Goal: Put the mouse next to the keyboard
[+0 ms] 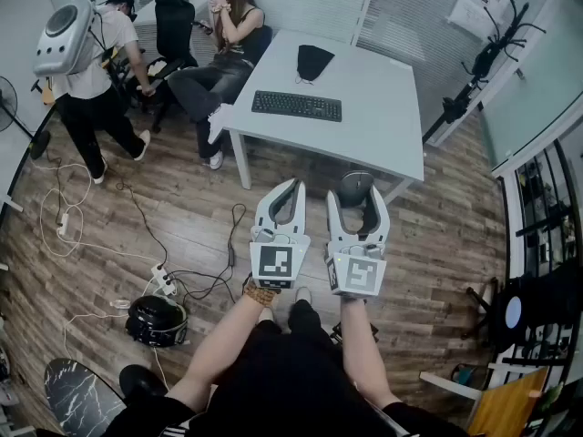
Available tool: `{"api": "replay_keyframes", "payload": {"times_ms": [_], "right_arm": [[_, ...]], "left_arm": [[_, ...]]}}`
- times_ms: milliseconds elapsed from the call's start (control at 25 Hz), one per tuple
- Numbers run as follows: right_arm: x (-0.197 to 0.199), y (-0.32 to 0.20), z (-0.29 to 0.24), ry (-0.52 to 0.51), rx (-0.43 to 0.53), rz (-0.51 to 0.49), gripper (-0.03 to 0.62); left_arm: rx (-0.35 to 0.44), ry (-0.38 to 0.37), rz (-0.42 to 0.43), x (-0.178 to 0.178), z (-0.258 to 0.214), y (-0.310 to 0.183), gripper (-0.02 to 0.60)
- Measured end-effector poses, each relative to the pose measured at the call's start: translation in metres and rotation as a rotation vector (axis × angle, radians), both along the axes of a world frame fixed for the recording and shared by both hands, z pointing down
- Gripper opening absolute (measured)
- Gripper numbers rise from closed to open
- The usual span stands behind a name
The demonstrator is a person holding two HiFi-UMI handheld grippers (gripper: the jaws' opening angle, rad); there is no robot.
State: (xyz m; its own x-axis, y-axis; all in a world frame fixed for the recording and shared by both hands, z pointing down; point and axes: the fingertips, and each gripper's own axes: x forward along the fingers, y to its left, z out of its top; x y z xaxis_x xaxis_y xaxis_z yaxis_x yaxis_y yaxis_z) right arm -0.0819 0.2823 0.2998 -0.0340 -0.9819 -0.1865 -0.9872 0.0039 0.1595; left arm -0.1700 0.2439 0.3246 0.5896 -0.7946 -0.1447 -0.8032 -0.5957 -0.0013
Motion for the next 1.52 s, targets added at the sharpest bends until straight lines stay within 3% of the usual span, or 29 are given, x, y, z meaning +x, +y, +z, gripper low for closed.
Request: {"api": "replay_keyframes", "payload": {"times_ms": [240, 560, 1200, 1520], "right_arm": [[-0.015, 0.006, 0.002, -0.01, -0.006, -0.009, 0.293], [-0.002, 0.007, 0.001, -0.007, -0.006, 0.03, 0.294], [0.089, -0.043, 0.01, -0.027, -0.032, 0.098, 0.293], [0.14, -0.079, 0.014, -0.041, -0.016, 0.055, 0.295]], "left_arm": [[0.004, 0.008, 0.007, -0.007, 0.0, 0.007, 0.012], [-0.009, 0.013, 0.025, 0.007, -0.008, 0.008, 0.012], [0.017, -0.027, 0.04, 0.089, -0.003, -0.037, 0.012], [0.033, -0.043, 0.012, 0.139, -0.002, -0.068, 0.012]]}}
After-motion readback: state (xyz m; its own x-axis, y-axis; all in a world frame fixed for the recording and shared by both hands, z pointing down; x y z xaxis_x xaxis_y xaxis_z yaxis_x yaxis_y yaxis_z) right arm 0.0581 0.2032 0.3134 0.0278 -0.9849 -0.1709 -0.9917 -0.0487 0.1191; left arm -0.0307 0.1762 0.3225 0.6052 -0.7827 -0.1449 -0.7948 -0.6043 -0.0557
